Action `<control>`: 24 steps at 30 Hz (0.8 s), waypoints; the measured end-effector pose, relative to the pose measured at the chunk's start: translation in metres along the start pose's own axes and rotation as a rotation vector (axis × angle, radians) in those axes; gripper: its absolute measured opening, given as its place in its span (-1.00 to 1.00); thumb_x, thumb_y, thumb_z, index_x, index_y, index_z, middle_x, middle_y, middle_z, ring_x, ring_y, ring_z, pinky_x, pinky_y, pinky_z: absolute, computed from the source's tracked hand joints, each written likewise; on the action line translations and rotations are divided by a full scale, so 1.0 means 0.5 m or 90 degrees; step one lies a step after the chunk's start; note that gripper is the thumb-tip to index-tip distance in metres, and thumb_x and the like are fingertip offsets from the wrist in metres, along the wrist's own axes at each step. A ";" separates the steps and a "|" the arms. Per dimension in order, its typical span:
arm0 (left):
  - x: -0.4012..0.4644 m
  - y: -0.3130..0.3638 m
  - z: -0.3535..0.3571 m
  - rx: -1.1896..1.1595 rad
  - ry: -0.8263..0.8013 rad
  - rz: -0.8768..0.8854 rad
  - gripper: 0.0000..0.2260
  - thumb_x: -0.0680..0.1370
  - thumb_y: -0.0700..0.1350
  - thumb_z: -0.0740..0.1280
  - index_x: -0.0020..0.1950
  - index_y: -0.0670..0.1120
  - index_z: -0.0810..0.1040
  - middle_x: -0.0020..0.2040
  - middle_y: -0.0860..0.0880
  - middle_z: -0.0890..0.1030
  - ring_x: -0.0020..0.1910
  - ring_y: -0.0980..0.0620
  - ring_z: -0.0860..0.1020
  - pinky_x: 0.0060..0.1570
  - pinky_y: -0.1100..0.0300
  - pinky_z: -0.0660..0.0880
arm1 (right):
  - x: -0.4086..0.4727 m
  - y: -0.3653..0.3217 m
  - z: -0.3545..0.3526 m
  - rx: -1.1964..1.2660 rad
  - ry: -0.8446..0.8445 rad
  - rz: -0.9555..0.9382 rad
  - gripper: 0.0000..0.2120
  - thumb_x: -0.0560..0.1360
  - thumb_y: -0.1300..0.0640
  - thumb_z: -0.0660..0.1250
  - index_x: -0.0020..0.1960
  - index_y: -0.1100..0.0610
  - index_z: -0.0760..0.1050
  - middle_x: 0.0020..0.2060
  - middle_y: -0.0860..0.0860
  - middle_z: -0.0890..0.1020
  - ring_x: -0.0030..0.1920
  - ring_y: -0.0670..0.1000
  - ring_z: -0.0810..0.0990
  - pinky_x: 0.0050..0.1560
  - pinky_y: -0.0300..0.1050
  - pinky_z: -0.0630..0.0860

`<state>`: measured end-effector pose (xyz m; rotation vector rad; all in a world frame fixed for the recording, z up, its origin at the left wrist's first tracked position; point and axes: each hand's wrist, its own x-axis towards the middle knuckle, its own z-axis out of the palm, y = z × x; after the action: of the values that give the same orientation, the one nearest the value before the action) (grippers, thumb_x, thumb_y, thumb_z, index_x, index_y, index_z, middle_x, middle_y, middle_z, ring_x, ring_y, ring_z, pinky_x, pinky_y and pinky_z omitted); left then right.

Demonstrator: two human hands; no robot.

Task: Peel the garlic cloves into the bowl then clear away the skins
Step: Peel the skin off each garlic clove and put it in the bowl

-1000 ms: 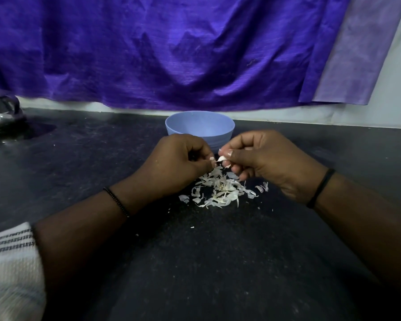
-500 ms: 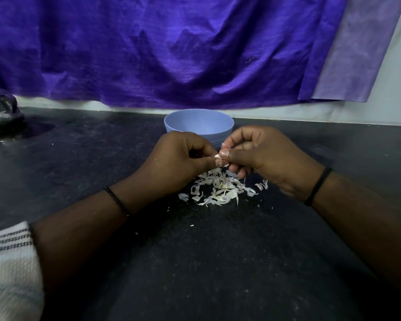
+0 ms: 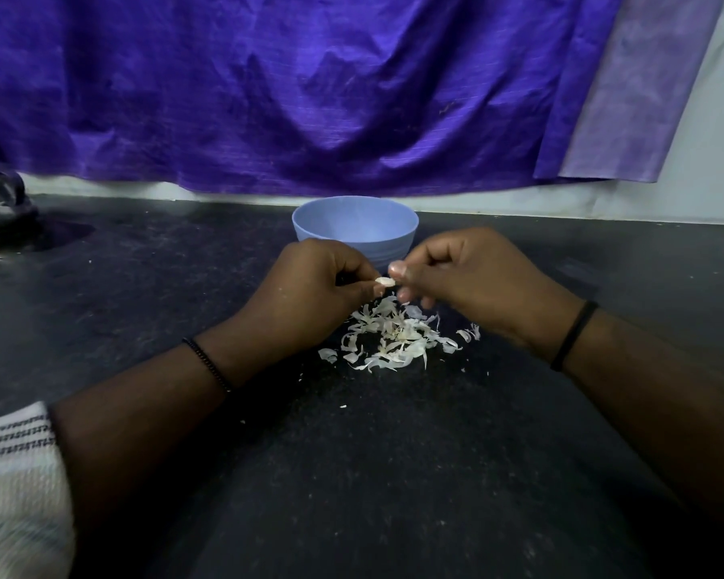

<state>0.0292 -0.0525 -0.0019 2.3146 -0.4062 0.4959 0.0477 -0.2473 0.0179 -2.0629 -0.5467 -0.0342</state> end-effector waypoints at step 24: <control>-0.003 0.005 0.002 -0.017 0.083 0.059 -0.91 0.49 -0.15 0.49 -0.02 -0.04 0.72 -0.14 0.10 0.64 -0.25 0.32 0.54 -0.23 0.47 0.41 | 0.007 0.013 0.005 -0.006 0.044 0.056 -0.87 0.55 0.08 0.39 -0.09 0.12 0.64 -0.22 -0.01 0.70 -0.33 -0.20 0.56 -0.30 -0.24 0.48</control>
<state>0.0269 -0.0547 -0.0017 2.2304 -0.4562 0.6792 0.0528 -0.2469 0.0121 -2.0850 -0.4134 -0.0566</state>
